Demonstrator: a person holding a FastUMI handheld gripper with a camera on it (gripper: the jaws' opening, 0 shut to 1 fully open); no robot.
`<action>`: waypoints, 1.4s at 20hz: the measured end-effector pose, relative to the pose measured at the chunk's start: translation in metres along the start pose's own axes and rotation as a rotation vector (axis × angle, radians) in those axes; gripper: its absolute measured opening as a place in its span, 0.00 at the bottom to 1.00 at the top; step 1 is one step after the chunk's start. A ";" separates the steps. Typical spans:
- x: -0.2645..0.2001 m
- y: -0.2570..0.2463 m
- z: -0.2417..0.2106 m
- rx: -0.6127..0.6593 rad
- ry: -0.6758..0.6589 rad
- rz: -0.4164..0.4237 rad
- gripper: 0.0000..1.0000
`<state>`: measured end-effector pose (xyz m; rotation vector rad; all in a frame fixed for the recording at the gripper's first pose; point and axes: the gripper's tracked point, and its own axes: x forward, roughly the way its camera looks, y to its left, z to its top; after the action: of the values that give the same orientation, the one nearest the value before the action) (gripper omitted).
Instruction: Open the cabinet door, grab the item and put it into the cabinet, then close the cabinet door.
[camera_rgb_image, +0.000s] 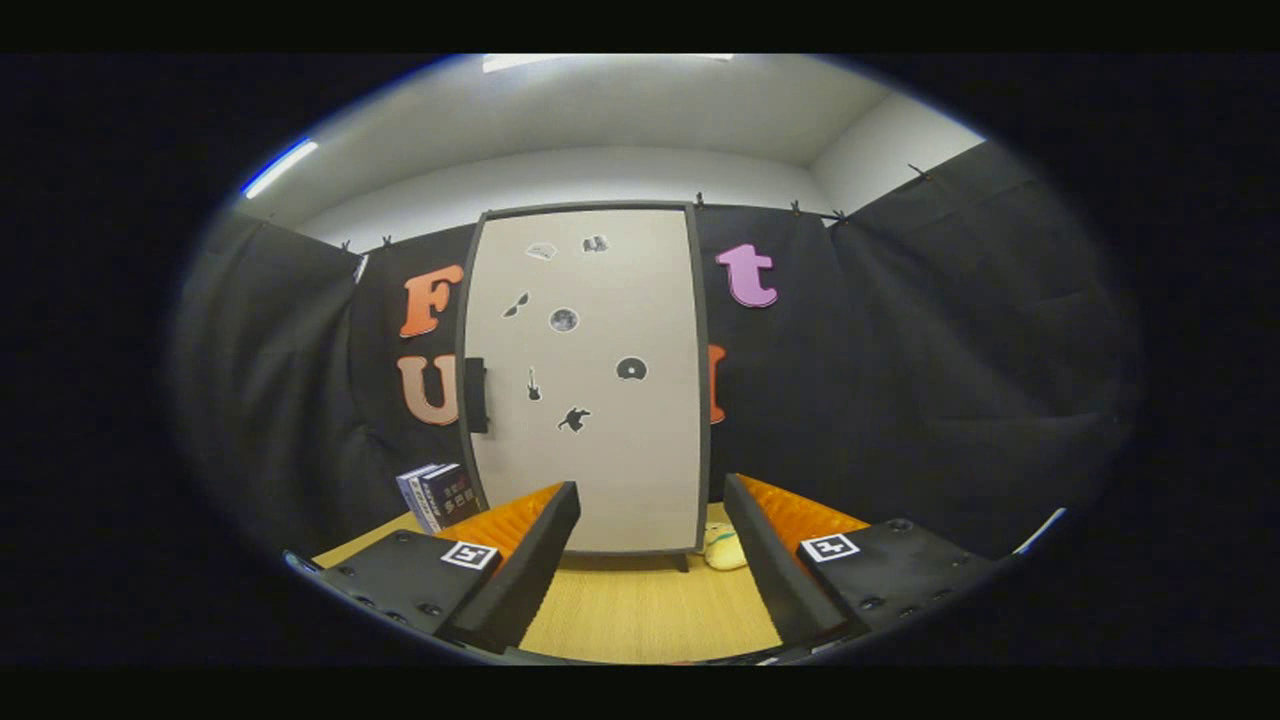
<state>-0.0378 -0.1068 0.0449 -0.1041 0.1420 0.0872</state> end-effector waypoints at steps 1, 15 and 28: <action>-0.003 -0.002 0.001 -0.001 -0.004 -0.002 0.95; -0.015 -0.032 -0.011 0.033 -0.011 -0.044 0.95; -0.013 -0.024 -0.023 0.025 0.010 -0.030 0.95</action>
<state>-0.0512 -0.1339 0.0268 -0.0822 0.1512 0.0548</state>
